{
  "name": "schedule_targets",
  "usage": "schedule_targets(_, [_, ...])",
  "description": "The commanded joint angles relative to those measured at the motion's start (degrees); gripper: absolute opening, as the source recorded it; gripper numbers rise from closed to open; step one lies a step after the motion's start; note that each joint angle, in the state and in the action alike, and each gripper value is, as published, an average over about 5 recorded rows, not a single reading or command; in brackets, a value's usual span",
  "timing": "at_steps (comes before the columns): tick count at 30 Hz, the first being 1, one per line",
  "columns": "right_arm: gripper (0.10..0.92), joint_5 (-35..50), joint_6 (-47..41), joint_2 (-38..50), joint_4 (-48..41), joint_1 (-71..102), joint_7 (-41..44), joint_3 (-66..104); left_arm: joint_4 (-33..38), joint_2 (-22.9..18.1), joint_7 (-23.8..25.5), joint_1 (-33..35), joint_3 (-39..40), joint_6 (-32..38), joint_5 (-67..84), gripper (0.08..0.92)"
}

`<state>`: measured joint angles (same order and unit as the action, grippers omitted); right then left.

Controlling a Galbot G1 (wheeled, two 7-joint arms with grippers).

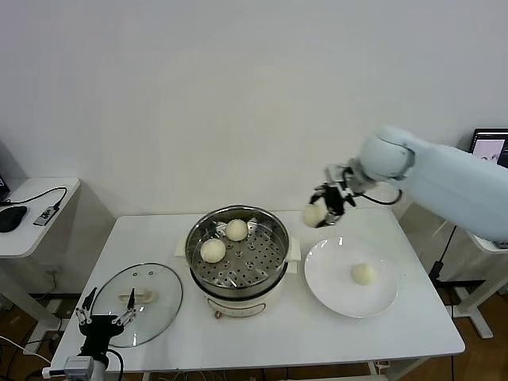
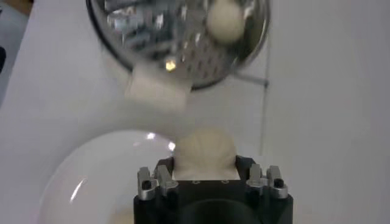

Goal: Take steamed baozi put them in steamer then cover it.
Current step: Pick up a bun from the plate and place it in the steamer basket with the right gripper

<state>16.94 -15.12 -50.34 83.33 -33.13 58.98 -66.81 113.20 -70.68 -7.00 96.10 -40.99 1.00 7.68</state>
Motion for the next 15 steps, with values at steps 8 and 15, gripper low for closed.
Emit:
schedule_targets(8, [0.628, 0.79, 13.89, -19.78, -0.56, -4.40, 0.54, -9.09, 0.77, -1.29, -0.13, -0.14, -0.05, 0.00, 0.44, 0.823])
schedule_targets(15, [0.628, -7.80, 21.31, -21.47, -2.51, -2.49, 1.32, -11.16, 1.05, -1.41, -0.26, -0.12, -0.56, 0.04, 0.56, 0.823])
